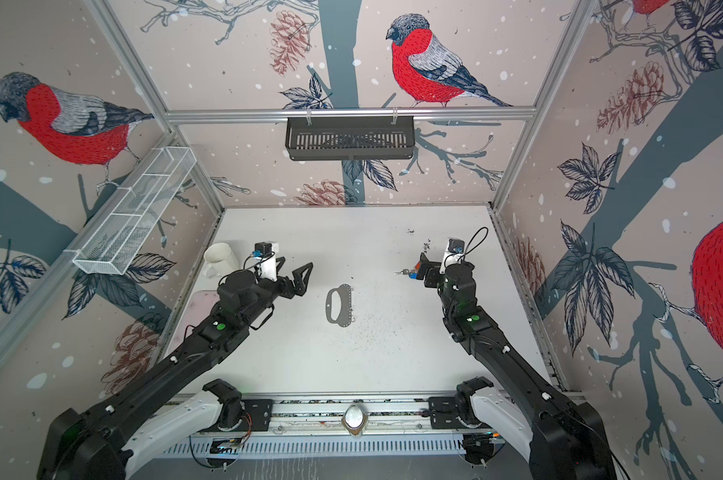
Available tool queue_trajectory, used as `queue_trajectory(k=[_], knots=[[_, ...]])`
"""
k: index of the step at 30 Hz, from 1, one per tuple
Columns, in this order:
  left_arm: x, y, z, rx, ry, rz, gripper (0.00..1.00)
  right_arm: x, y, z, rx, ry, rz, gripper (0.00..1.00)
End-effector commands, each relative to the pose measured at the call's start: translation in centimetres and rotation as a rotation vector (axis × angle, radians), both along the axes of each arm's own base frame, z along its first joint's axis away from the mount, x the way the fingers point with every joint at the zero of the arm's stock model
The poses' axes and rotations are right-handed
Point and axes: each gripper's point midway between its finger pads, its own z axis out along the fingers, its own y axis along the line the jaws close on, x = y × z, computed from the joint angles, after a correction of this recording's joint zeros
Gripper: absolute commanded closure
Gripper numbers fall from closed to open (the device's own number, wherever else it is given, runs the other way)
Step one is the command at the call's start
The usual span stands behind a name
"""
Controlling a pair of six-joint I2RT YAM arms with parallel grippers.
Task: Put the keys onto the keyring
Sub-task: 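Reach the left gripper over the steel ring plate's nearest split ring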
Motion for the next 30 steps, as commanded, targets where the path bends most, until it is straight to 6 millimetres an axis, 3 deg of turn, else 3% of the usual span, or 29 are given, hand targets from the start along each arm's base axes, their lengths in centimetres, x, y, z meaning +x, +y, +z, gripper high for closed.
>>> queue_trajectory(k=[1,8,17,24,30], knots=[[-2.2,-1.2,-2.6,0.048,0.097,-0.032,0.03,-0.1,1.1,0.7,-0.012,0.001,0.064,0.03],[-4.7,-4.3,-6.5,0.095,0.251,-0.134,0.11,-0.5,1.0,1.9,-0.005,-0.02,0.064,0.04],[-5.7,-5.4,-11.6,0.176,0.439,-0.189,0.16,-0.8,0.5,2.0,-0.019,-0.023,0.043,0.04],[-5.5,-7.0,-12.0,0.174,0.442,-0.244,0.21,-0.6,0.7,2.1,-0.011,-0.028,0.052,0.04],[-6.0,-8.6,-13.8,0.212,0.472,-0.317,0.27,-0.6,0.7,1.9,-0.016,-0.02,0.049,0.05]])
